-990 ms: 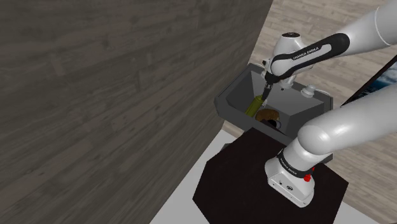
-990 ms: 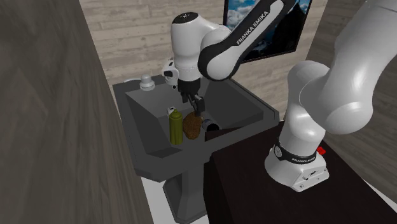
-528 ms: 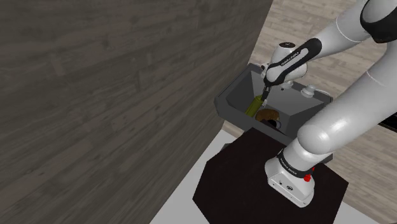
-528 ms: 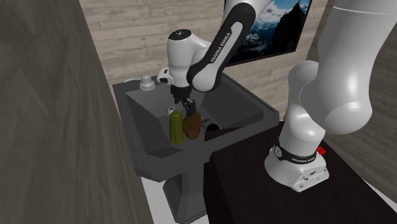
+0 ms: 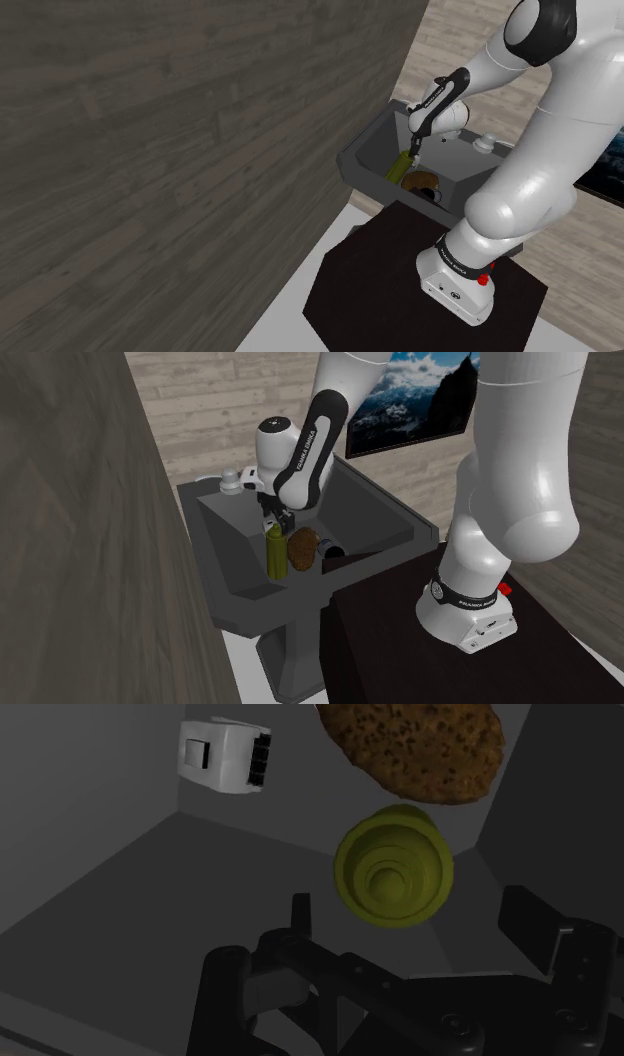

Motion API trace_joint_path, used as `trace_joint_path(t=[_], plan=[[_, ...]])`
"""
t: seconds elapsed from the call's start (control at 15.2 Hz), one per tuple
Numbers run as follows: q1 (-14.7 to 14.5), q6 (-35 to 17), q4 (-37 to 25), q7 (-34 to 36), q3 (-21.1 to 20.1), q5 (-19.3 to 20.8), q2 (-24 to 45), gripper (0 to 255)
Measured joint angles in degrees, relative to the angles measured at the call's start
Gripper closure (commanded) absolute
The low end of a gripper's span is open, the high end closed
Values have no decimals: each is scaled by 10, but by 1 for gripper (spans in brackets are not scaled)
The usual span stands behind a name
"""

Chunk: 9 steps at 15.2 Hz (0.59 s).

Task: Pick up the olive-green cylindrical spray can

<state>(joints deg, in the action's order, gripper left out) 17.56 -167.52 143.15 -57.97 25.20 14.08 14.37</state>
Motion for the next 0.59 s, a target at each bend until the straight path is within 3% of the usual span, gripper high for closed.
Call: trace_joint_path(t=[0.4, 0.46, 0.59], plan=[[19, -44, -9, -9, -22, -20, 54, 0], [21, -47, -11, -9, -24, -21, 57, 255], [23, -49, -12, -10, -25, -23, 60, 255]])
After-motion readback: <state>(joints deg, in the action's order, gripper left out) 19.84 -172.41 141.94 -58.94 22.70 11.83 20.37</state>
